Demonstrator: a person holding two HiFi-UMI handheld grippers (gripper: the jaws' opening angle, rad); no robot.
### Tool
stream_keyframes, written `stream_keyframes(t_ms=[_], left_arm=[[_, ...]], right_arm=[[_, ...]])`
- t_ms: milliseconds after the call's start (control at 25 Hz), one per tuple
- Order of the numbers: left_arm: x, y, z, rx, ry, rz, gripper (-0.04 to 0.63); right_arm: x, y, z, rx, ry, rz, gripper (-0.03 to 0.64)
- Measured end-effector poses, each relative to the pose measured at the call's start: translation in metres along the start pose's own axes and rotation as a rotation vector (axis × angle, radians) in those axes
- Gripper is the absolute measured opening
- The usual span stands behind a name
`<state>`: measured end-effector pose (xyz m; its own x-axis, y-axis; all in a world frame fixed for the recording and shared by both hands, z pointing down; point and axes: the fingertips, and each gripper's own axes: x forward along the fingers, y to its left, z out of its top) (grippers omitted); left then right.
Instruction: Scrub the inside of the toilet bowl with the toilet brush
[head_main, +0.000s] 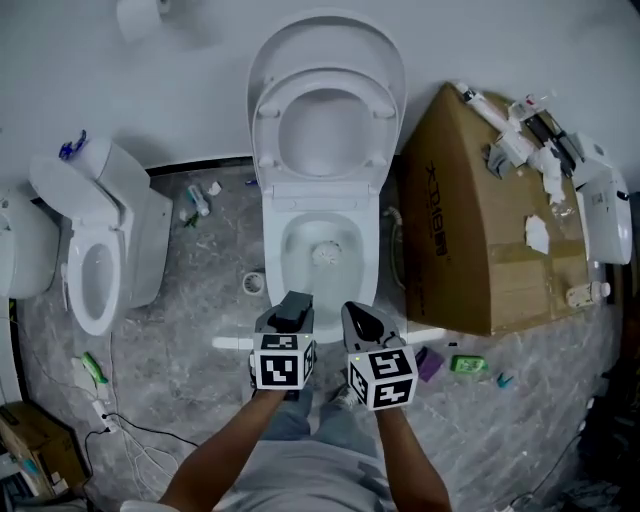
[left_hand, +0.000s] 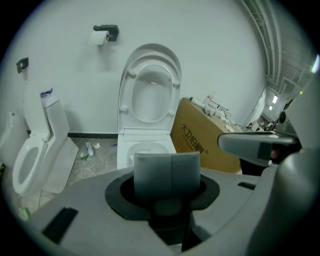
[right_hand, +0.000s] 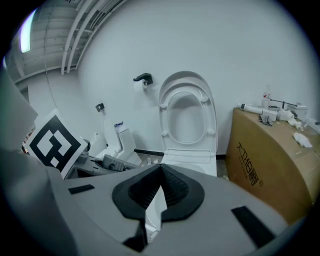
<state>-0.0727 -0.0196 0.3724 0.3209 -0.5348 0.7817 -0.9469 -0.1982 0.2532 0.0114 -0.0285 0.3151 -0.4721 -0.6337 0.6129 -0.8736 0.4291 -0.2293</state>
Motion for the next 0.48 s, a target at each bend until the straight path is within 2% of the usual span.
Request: stream_keyframes(t_ms=[200,480], left_arm=[[-0.045,-0.018,0.027,0.007,-0.104,0.007,0.153],[-0.097,-0.044,0.051,0.059,-0.22,0.007,0.153]], right_arm=[[-0.031,0.015,0.025,-0.001,-0.06,0.027,-0.002],[-0.075,0.037,0.066,-0.044,-0.163,0.081,-0.002]])
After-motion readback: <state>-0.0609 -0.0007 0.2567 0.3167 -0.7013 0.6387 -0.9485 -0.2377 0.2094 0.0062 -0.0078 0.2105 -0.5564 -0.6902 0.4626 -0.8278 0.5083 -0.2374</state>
